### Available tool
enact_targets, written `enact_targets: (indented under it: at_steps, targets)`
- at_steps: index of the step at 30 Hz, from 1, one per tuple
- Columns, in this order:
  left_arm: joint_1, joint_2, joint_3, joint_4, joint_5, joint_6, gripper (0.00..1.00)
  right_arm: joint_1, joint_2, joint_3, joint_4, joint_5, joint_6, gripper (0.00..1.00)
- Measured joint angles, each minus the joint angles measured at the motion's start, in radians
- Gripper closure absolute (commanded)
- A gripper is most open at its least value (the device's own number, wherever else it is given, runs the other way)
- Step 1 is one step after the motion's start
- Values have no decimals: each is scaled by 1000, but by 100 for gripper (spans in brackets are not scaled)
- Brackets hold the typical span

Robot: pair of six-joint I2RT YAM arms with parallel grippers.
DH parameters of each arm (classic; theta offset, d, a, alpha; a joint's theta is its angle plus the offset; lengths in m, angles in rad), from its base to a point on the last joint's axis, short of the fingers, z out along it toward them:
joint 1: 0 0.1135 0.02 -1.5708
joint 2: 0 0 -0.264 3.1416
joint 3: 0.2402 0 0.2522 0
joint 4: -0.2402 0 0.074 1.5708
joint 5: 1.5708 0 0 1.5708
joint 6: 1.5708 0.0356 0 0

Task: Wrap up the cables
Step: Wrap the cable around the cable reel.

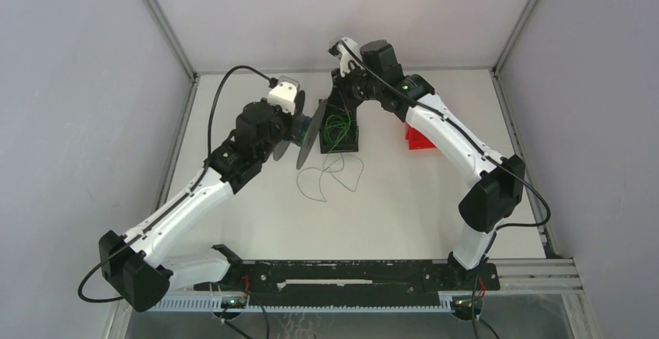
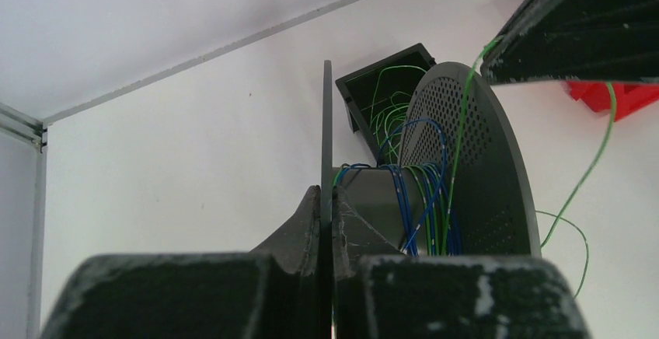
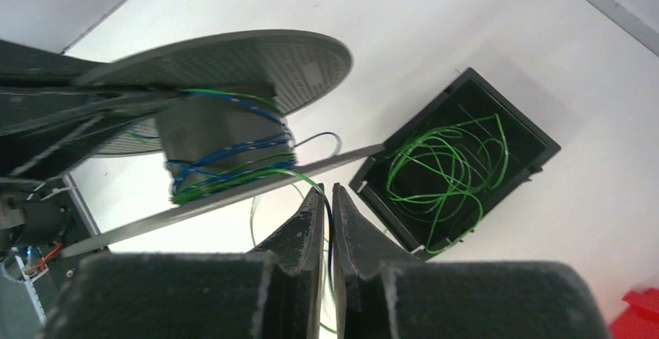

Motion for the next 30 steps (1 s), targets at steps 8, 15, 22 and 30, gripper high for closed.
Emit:
enact_targets:
  at_steps: [8, 15, 22, 30]
  targets:
    - [26, -9, 3, -61, 35, -58, 100, -80, 33, -29, 21, -3, -3, 82]
    - [68, -9, 8, -134, 87, -106, 100, -124, 43, -127, 82, -40, -3, 82]
    - [114, -13, 58, -178, 177, -179, 100, -151, 89, -187, 137, -95, 10, 82]
    - [187, -25, 121, -201, 272, -256, 100, -152, 119, -240, 169, -167, 47, 84]
